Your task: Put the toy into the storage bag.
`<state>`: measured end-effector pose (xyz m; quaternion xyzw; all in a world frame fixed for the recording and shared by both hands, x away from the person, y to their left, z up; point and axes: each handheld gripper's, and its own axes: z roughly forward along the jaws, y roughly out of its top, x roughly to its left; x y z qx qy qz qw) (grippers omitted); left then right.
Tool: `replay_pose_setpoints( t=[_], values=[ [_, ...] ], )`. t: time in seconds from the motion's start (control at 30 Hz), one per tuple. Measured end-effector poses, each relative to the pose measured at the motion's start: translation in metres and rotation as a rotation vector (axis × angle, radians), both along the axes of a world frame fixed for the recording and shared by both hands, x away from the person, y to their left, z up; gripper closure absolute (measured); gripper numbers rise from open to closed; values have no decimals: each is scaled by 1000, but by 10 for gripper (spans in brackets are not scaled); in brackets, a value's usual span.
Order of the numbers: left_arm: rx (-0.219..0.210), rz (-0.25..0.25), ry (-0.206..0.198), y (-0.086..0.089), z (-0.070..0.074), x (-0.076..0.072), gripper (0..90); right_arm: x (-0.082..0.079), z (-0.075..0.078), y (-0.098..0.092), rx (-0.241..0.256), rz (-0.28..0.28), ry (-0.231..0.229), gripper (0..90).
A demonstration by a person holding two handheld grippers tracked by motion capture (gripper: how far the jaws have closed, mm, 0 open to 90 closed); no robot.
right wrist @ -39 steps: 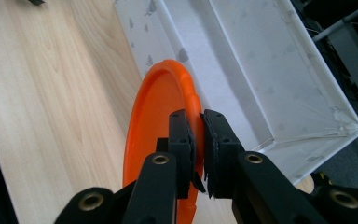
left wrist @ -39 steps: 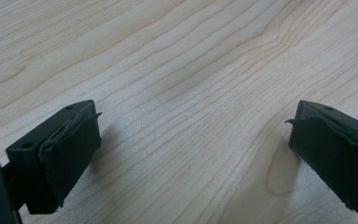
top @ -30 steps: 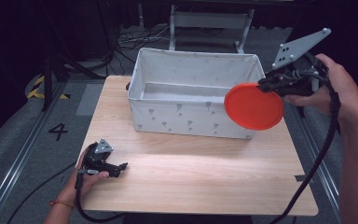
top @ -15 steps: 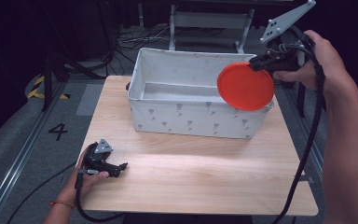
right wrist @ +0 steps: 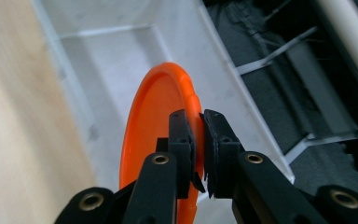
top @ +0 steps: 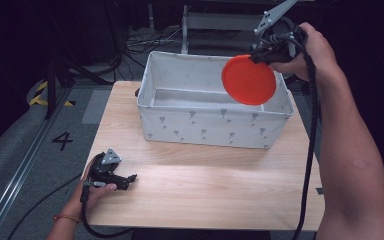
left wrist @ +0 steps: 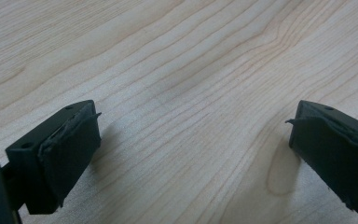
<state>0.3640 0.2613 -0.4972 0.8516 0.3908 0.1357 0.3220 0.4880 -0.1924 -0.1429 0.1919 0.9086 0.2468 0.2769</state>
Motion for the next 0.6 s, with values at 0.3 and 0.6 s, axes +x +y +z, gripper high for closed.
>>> replay_pose_setpoints(
  t=[0.3,0.6],
  values=[
    [-1,11,-1,0,0,-1,22,36,-26,13,1,6,59,826],
    [-2,14,0,0,0,-1,22,57,-54,21,2,16,104,826]
  ],
)
